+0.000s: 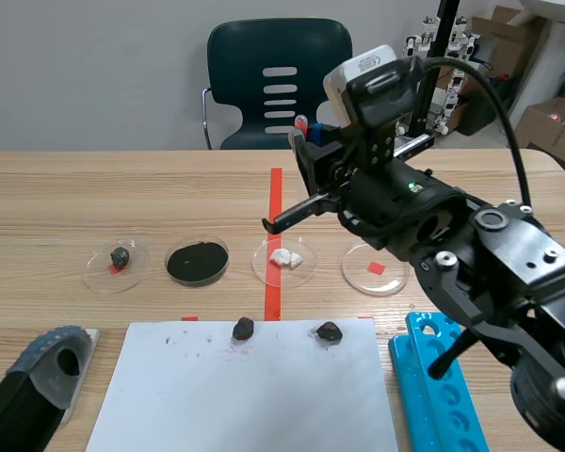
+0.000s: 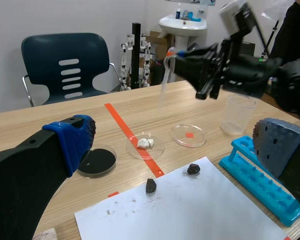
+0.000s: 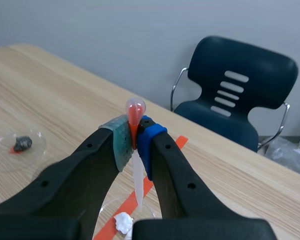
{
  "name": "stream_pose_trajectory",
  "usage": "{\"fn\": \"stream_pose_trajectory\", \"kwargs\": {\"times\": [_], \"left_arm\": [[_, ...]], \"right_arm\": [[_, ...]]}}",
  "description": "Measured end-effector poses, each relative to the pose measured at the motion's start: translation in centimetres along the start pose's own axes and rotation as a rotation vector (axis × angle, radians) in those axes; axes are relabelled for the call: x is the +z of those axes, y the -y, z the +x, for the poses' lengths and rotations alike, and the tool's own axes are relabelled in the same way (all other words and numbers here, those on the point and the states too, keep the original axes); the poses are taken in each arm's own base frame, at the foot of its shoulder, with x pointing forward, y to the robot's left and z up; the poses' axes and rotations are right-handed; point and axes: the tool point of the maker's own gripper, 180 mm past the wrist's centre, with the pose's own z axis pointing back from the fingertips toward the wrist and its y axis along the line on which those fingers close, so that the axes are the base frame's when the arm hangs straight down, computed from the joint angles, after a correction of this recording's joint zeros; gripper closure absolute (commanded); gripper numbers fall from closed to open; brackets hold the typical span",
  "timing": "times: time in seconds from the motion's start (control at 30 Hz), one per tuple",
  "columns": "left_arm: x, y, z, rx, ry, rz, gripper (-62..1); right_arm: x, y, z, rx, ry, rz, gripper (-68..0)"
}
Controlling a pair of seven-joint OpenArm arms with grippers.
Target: Squeeze the dropper onto the mineral
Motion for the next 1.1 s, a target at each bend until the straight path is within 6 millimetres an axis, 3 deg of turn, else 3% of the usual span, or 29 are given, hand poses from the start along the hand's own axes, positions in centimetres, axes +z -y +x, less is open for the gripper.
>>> {"fn": "stream_pose_trajectory", "kwargs": {"times": [0.13,0.4,0.5,0.8,1.1], "left_arm": [[0.0,0.0,0.0,0.0,0.0,0.0,-62.3],[0.0,0.0,0.0,0.0,0.0,0.0,-62.3],[0.0,0.0,0.0,0.0,0.0,0.0,-62.3],[0.0,0.0,0.0,0.0,0.0,0.0,-62.3],[0.0,0.0,0.0,0.0,0.0,0.0,-62.3]], "right_arm": [[2.8,-1.2,2.0,-0.006,0.026,-0.02,-0.9],[9.1,-4.1,3.9,-0.033,-0.02,0.011,-0.9],[11.0,-3.8,4.5,-0.049,-0.023,-0.017,-0.9],[15.9,-4.0,3.2,-0.087,-0.082,-0.006,-0.9],[18.1,-2.6,3.6,-0.055,-0.072,-0.009,-0.9]]}}
